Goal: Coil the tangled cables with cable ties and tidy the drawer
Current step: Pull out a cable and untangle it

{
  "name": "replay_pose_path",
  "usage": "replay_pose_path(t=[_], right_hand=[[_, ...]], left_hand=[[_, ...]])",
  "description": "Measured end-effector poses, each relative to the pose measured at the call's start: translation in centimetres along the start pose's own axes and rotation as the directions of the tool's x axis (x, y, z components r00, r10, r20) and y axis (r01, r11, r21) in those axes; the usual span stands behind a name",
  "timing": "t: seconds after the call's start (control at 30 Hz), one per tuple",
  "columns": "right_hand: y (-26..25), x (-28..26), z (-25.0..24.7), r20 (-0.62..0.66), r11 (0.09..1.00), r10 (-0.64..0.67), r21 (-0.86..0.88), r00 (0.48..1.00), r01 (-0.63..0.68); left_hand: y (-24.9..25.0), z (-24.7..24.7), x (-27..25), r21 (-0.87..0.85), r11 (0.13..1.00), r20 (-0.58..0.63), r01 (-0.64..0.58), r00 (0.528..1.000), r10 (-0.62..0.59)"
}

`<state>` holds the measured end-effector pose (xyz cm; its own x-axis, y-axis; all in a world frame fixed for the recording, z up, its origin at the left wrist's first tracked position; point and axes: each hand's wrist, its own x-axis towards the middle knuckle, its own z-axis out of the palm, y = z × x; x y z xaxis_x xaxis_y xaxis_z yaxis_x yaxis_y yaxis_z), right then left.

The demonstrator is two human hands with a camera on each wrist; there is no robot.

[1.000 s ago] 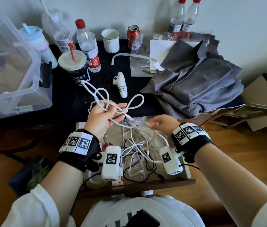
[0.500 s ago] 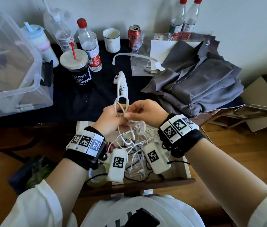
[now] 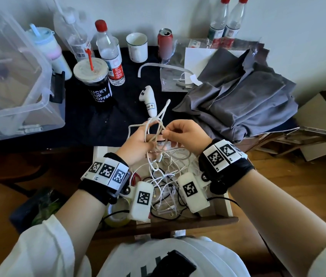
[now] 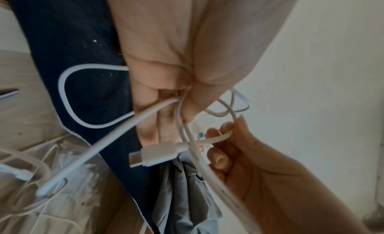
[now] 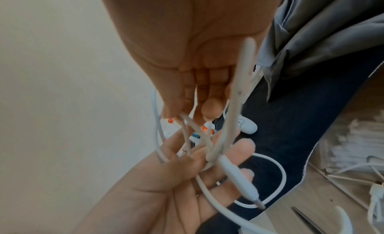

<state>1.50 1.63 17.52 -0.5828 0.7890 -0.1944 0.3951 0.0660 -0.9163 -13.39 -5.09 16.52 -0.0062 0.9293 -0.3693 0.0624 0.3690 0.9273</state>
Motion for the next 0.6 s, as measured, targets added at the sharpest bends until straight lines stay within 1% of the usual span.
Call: replay_pose_path(t=[0.1, 0.13, 0.23, 0.33, 0.4, 0.47, 0.53, 0.6], right_hand=[[-0.2, 0.1, 0.3, -0.043, 0.998, -0.019, 0.058, 0.999, 0.021], [-0.1, 0.2, 0.4, -0.067, 0.996, -0.007, 0.086, 0.998, 0.013], [0.0, 0.3, 0.3, -0.128, 0.974, 0.083, 0.221, 0.988, -0.053], [0.0, 0.2, 0.0, -0.105, 0.924, 0.133, 0.373, 0.986, -0.085], [0.0, 0.0, -0.1, -0.077, 0.904, 0.127, 0.419, 0.989, -0.084], [-0.3, -0.2, -0.6, -0.007, 0.890, 0.121, 0.444, 0.993, -0.105], [-0.4, -0.4, -1.4, 0.050, 0.895, 0.127, 0.425, 0.991, -0.136], [-0.3, -0.6, -2.1, 0.007, 0.905, 0.158, 0.398, 0.987, -0.148]], left_hand=[[0.5, 0.5, 0.0, 0.156, 0.985, -0.011, -0.076, 0.997, 0.079], [0.8, 0.7, 0.1, 0.162, 0.983, -0.018, -0.086, 0.996, 0.090], [1.6, 1.4, 0.1, 0.058, 0.994, 0.008, -0.091, 0.996, 0.090], [2.2, 1.4, 0.1, 0.004, 0.992, 0.056, -0.125, 0.991, 0.125], [2.3, 1.3, 0.2, 0.039, 0.985, 0.058, -0.168, 0.984, 0.166], [2.0, 1.1, 0.3, 0.066, 0.979, 0.032, -0.195, 0.981, 0.193], [1.6, 0.8, 0.5, 0.061, 0.979, -0.008, -0.195, 0.981, 0.196], [1.1, 0.4, 0.5, 0.018, 0.984, -0.032, -0.176, 0.984, 0.176]])
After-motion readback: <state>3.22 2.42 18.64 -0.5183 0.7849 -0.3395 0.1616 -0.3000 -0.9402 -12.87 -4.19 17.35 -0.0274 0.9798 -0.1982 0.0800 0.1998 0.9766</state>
